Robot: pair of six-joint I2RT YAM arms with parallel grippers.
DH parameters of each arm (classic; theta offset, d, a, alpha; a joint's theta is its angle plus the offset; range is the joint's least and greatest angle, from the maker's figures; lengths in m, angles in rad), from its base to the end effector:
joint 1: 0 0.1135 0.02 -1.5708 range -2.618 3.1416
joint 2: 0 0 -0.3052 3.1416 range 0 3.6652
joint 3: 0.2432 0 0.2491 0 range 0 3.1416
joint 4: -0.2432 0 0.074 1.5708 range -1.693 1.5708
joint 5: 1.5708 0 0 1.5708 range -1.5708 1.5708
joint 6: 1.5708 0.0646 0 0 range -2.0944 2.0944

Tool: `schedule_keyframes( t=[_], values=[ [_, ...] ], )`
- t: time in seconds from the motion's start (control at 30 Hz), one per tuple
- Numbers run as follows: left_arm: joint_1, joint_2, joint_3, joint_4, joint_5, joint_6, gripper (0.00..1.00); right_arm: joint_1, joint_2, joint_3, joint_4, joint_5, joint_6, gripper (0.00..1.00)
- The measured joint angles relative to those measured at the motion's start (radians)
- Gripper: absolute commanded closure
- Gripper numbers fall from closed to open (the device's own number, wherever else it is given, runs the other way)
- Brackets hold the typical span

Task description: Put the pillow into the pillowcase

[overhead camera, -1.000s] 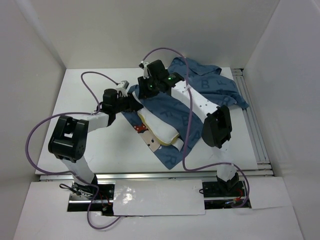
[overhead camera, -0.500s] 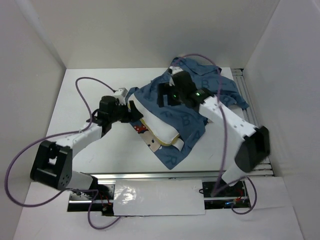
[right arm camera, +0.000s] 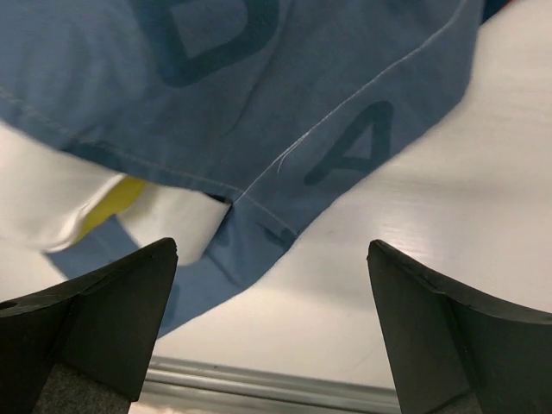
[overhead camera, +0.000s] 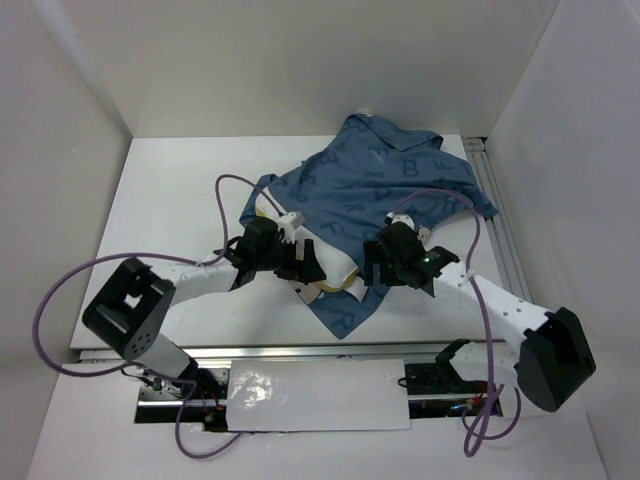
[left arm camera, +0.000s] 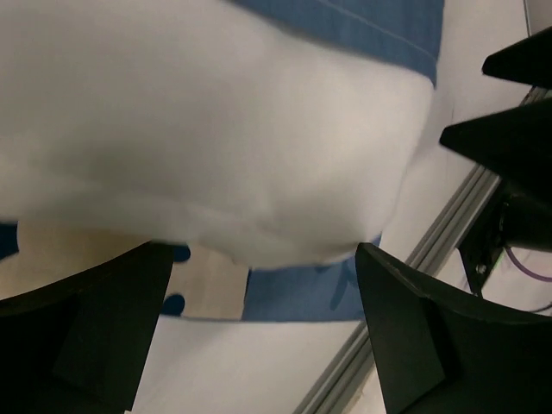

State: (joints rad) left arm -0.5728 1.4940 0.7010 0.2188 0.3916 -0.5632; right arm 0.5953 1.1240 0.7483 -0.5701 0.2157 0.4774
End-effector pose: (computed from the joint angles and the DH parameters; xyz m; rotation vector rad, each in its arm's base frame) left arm 0.2566 -0.1948 0.2150 0.2574 2.2822 -1.0501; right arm 0.1860 0.1093 0.2446 -0.0598 2.4934 0.1795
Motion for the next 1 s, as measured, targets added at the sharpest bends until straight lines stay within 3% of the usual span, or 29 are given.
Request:
schedule_keyframes(
  t=[0.1,0.17,0.23,0.3,0.33,0.37,0.4,0.43,0.47,0.7,1.0],
  values=[
    [-0.001,0.085,0.04,0.044,0.013,-0.021,0.0,0.001,0.089,-0.005,0.05,-0.007,-0.03,0.02],
    [0.0,0.122,0.056,0.064,0.022,-0.031,0.05,0.003,0.134,-0.005,0.101,-0.013,-0.054,0.03],
    [0.001,0.146,0.071,0.074,0.03,-0.048,0.25,0.008,0.182,-0.005,0.153,-0.015,-0.076,0.07],
    [0.001,0.164,0.088,0.082,0.037,-0.059,0.4,0.01,0.233,-0.005,0.2,-0.009,-0.087,0.2],
    [0.002,0.172,0.098,0.085,0.04,-0.066,0.62,0.009,0.257,-0.005,0.221,-0.004,-0.09,0.33],
    [0.004,0.179,0.107,0.088,0.043,-0.076,0.72,0.009,0.276,-0.005,0.235,0.002,-0.095,0.52],
    [0.005,0.186,0.116,0.094,0.048,-0.074,0.83,0.009,0.29,-0.004,0.243,0.01,-0.095,0.91],
    [0.006,0.19,0.124,0.098,0.054,-0.072,0.92,0.009,0.303,-0.003,0.249,0.018,-0.09,1.0],
    [0.007,0.192,0.126,0.102,0.058,-0.077,1.0,0.009,0.311,-0.001,0.249,0.025,-0.083,1.0],
    [0.008,0.193,0.172,0.104,0.076,-0.074,1.0,0.071,0.24,0.042,0.163,0.016,-0.071,1.0],
    [0.002,0.195,0.291,0.18,0.086,-0.077,1.0,0.139,-0.002,0.182,0.035,-0.184,-0.083,1.0]
  ],
)
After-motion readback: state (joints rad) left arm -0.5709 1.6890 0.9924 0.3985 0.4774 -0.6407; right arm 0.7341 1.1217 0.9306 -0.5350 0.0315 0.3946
